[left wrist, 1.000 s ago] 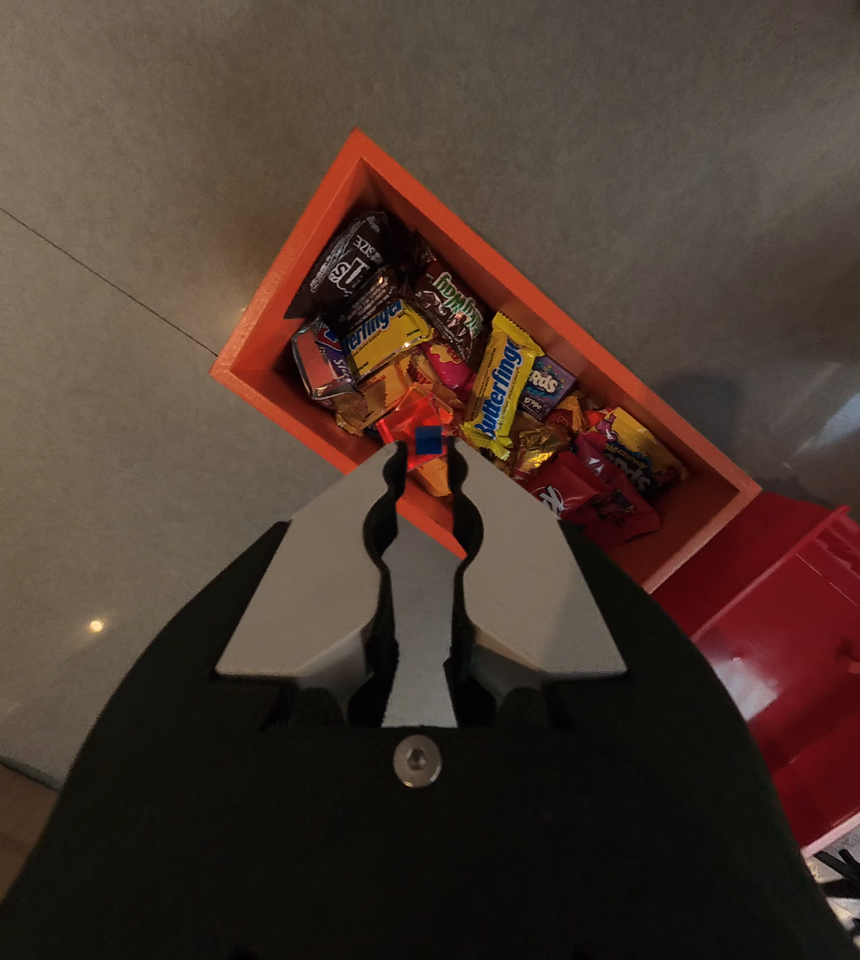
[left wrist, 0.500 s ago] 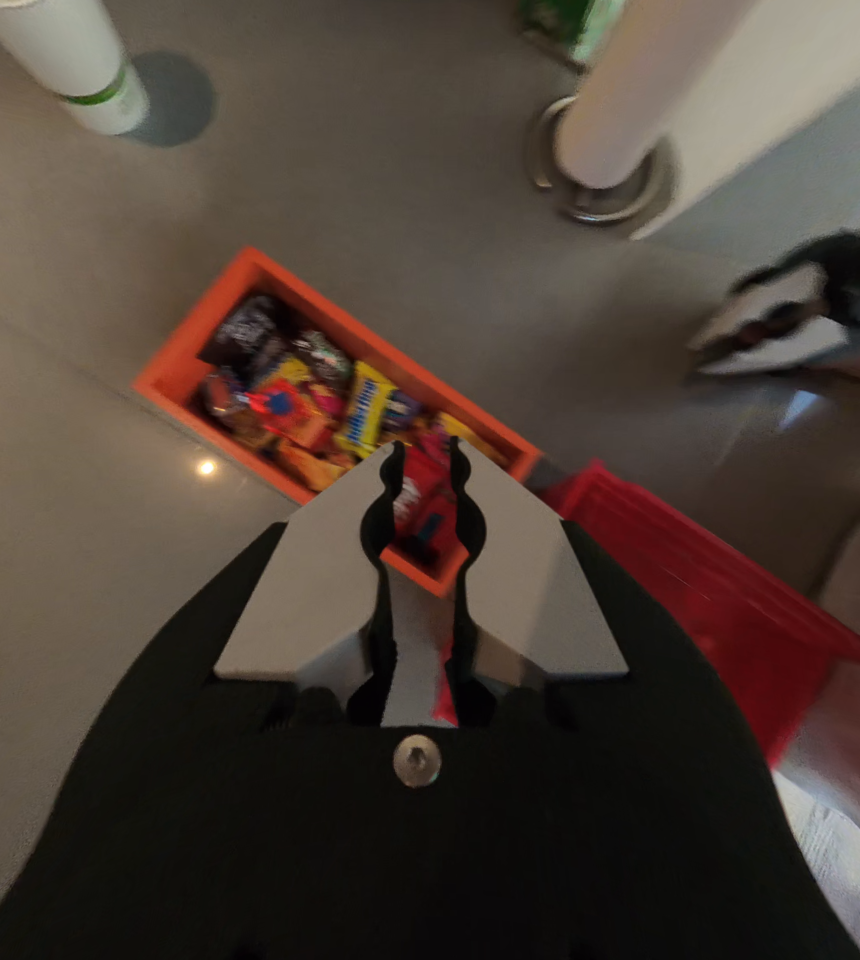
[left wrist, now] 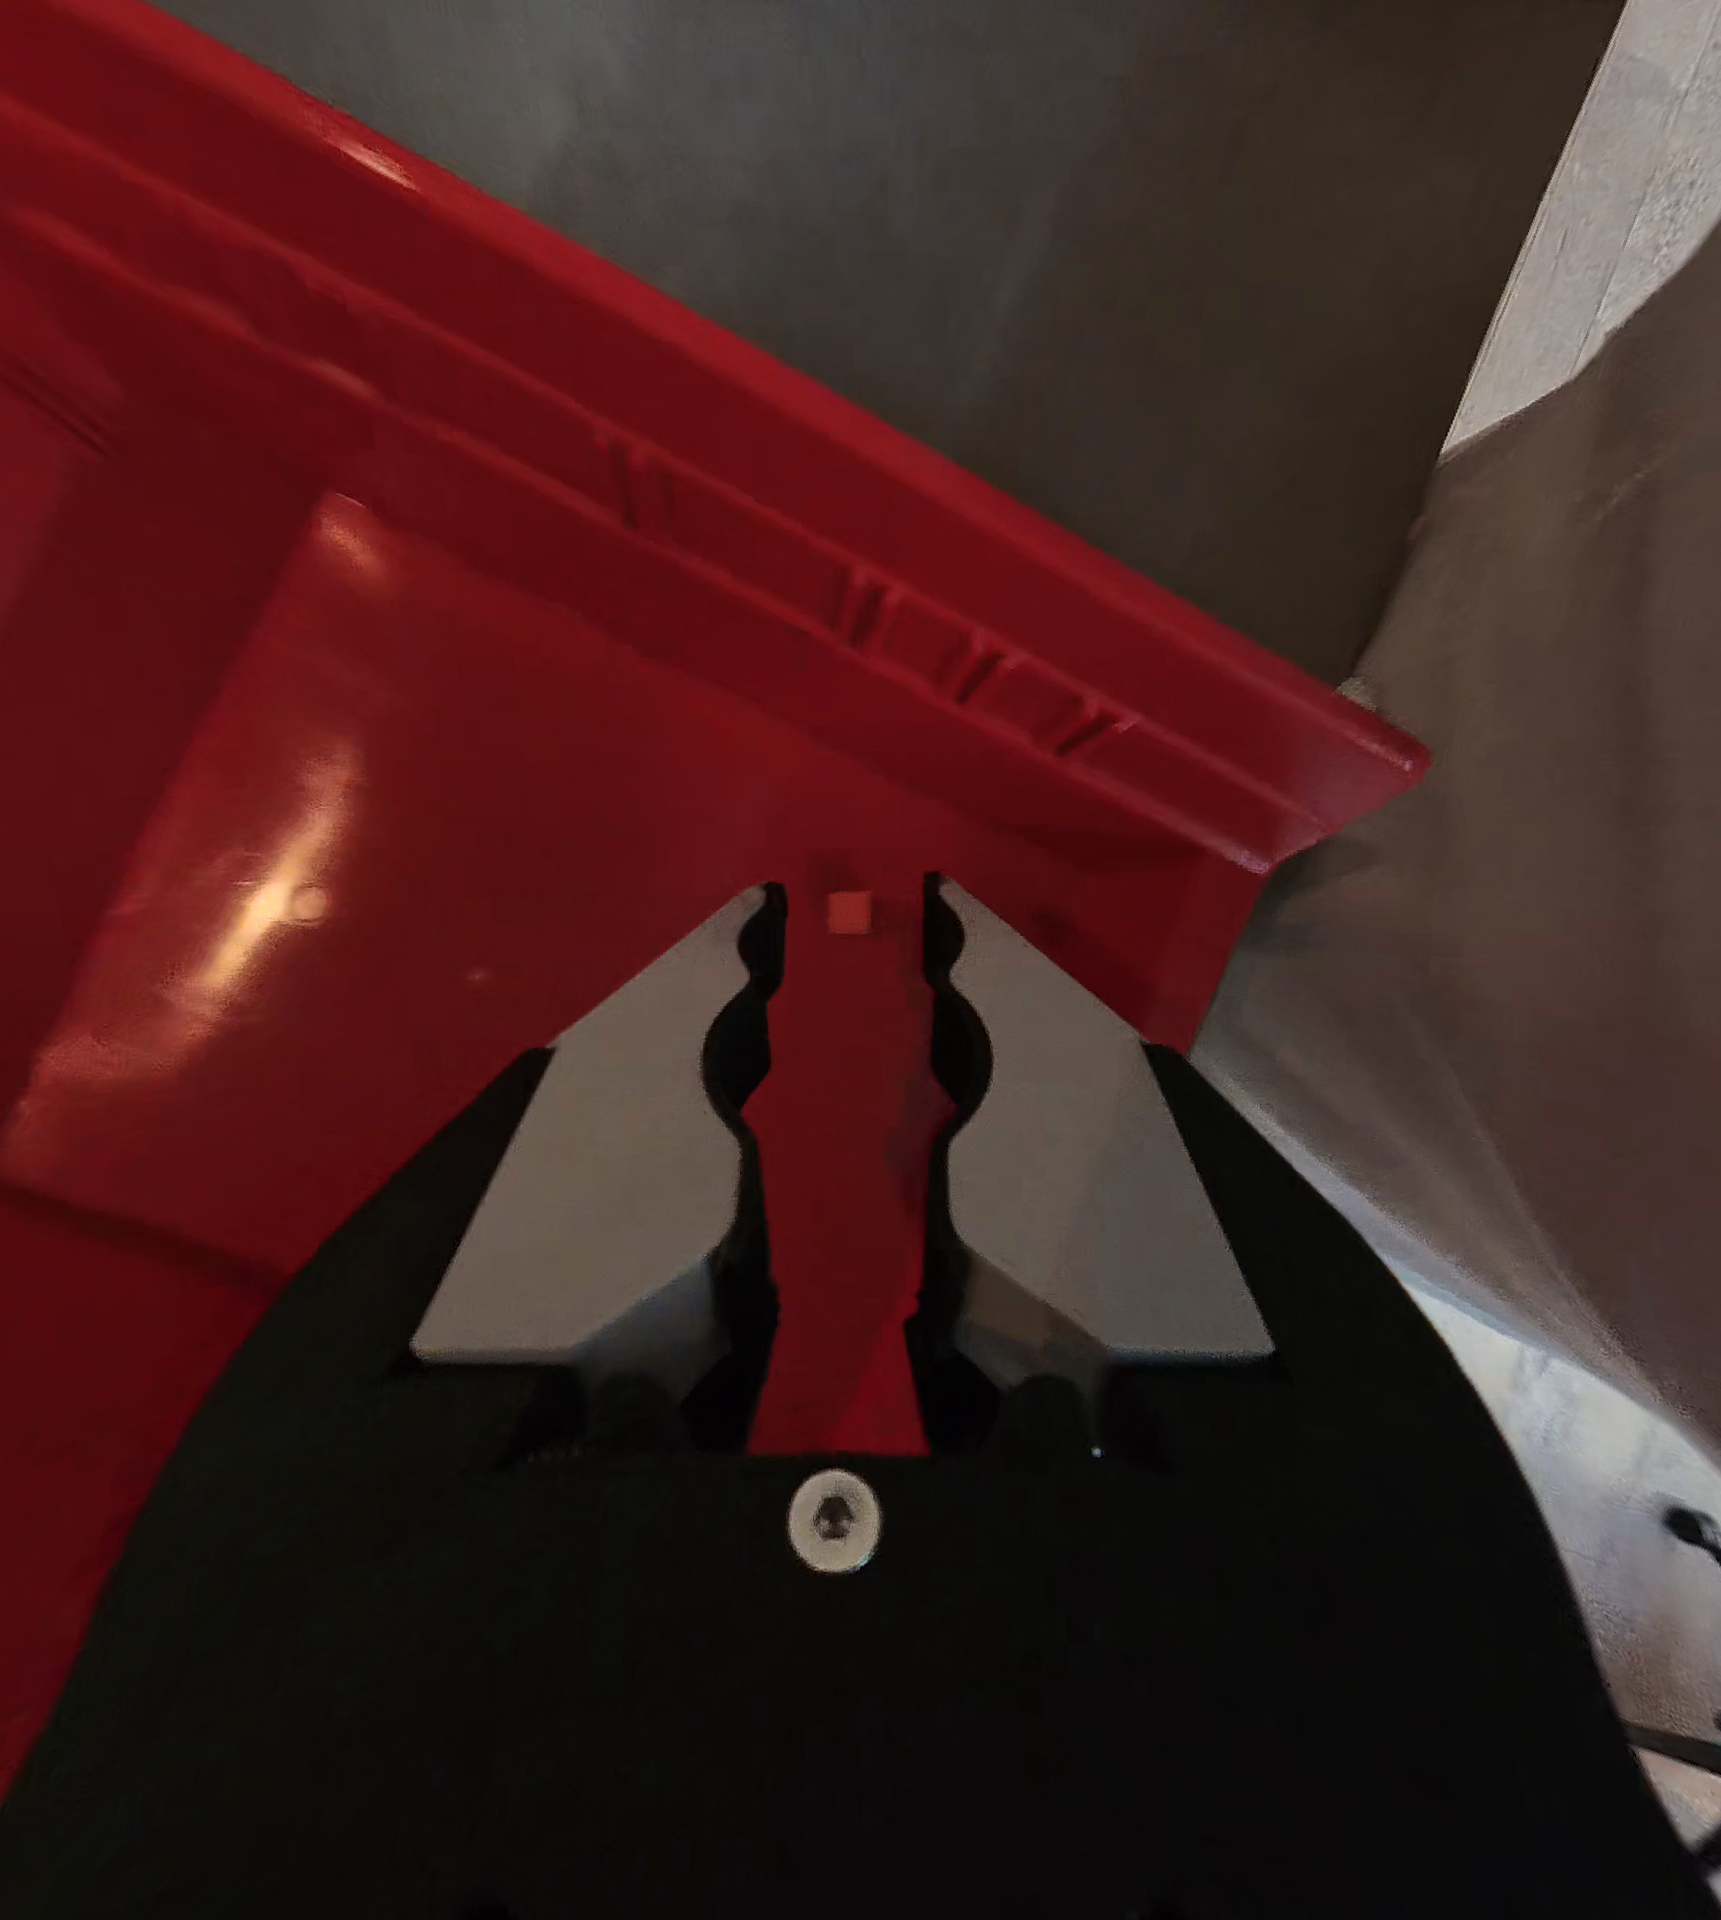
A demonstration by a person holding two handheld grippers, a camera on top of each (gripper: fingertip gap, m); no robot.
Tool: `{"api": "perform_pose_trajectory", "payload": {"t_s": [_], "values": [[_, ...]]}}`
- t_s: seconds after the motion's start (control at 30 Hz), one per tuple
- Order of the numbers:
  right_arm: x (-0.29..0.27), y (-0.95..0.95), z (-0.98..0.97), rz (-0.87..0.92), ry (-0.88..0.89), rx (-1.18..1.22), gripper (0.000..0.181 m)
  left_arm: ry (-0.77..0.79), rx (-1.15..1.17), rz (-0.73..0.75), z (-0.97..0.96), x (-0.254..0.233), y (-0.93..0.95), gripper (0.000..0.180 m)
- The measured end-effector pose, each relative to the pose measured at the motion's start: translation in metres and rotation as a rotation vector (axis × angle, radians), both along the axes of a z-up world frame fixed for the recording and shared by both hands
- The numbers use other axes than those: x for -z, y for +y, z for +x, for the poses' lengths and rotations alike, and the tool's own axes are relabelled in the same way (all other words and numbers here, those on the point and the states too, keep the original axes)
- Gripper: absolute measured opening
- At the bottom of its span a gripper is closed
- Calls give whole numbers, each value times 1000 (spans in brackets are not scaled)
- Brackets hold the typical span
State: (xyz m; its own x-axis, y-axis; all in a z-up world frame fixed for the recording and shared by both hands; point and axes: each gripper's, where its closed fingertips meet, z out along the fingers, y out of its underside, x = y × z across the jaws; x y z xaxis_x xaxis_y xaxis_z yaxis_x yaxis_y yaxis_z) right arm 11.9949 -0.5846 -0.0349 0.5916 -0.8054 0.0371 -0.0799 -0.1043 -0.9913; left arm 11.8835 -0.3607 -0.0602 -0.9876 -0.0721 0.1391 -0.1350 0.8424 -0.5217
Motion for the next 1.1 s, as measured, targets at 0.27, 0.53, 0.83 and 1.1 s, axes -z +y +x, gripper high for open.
{"api": "perform_pose_trajectory", "payload": {"t_s": [0.27, 0.53, 0.83, 1.1], "values": [[3, 8, -4, -39, -2, -32, 11, -104, -25, 169, -12, 41, -2, 19], [5, 14, -9, -67, 1, -57, 11, -97, -46, 220, -10, 51, -2, 16], [7, 16, -8, -79, 5, -63, 11, -81, -16, 277, -14, 58, 5, 9], [6, 14, -5, -62, 13, -55, 11, -152, -49, 222, 26, 6, 9, 8]]}}
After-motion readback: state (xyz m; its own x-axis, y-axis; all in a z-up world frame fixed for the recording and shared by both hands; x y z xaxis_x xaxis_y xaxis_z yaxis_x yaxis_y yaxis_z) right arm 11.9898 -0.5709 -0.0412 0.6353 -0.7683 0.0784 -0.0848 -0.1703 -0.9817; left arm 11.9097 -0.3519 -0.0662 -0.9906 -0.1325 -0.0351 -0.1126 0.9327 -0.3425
